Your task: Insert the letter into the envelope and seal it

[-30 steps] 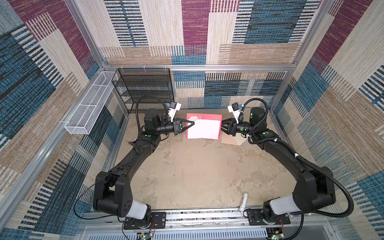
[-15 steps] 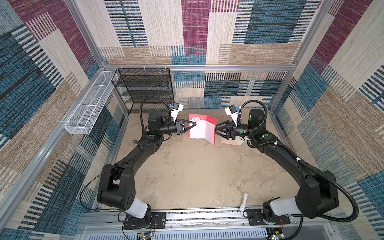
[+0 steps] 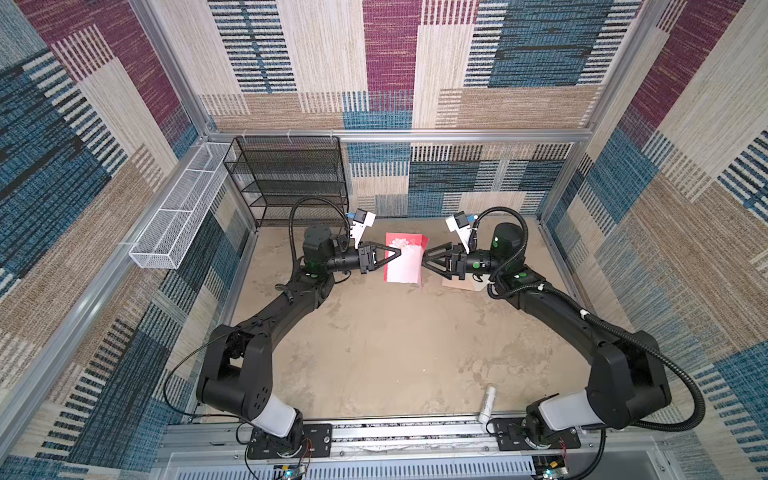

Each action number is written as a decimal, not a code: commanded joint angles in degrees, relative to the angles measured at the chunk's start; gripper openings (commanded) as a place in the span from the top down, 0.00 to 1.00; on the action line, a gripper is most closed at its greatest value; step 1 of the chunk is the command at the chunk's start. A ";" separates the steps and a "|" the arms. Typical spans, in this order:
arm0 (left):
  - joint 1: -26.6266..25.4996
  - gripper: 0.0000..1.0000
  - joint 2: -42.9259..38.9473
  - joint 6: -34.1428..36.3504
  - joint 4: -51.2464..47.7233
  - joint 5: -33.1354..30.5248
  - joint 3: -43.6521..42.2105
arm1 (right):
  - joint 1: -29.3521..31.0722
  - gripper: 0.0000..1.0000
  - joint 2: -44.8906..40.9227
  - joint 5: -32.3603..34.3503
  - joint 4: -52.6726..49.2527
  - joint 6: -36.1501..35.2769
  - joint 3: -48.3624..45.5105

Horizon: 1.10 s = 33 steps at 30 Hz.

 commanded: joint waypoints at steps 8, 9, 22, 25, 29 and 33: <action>-0.90 1.00 0.24 -3.58 5.12 1.47 0.09 | 0.99 0.39 1.06 -1.78 7.37 4.44 -0.47; -0.89 1.00 0.24 -3.80 5.40 1.39 0.09 | 1.11 0.39 1.15 -2.06 8.35 5.02 -0.74; -0.99 1.00 -0.49 -1.79 3.31 2.60 0.18 | 1.61 0.68 1.23 -3.83 12.90 8.50 -2.32; -0.99 1.00 -0.72 -1.11 2.49 3.05 0.18 | 1.64 0.74 1.37 -3.83 12.83 8.50 -2.01; -0.95 1.00 -1.16 0.38 0.99 3.56 0.15 | 1.65 0.79 1.71 -3.89 12.43 8.50 -1.49; -0.92 1.00 -2.05 3.94 -4.03 3.80 0.44 | 1.65 0.86 1.74 -4.12 11.17 7.81 -1.08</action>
